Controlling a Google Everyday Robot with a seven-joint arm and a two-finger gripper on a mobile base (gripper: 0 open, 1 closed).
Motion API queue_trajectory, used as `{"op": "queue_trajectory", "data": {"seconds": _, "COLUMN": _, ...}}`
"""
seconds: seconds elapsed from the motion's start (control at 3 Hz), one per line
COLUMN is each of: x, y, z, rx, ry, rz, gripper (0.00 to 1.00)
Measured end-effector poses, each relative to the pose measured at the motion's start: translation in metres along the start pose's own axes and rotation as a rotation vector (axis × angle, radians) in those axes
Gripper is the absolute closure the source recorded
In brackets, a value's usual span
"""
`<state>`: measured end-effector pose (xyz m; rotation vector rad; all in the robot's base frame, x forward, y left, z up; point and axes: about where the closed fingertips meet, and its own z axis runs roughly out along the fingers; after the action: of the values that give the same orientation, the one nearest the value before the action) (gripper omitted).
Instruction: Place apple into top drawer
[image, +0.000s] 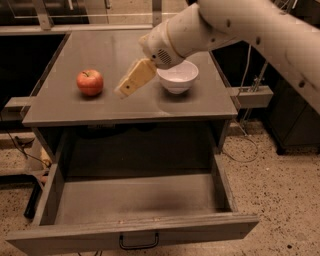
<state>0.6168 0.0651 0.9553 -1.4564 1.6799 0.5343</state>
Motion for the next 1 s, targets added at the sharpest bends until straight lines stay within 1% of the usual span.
{"op": "queue_trajectory", "data": {"seconds": 0.33, "x": -0.001, "y": 0.001, "z": 0.002, "rx": -0.005, "ry": -0.003, "rz": -0.003, "gripper": 0.00}}
{"op": "queue_trajectory", "data": {"seconds": 0.67, "x": -0.001, "y": 0.000, "z": 0.012, "rx": -0.015, "ry": -0.030, "rz": 0.000, "gripper": 0.00}}
{"op": "queue_trajectory", "data": {"seconds": 1.0, "x": 0.001, "y": -0.013, "z": 0.046, "rx": -0.048, "ry": -0.072, "rz": -0.003, "gripper": 0.00}}
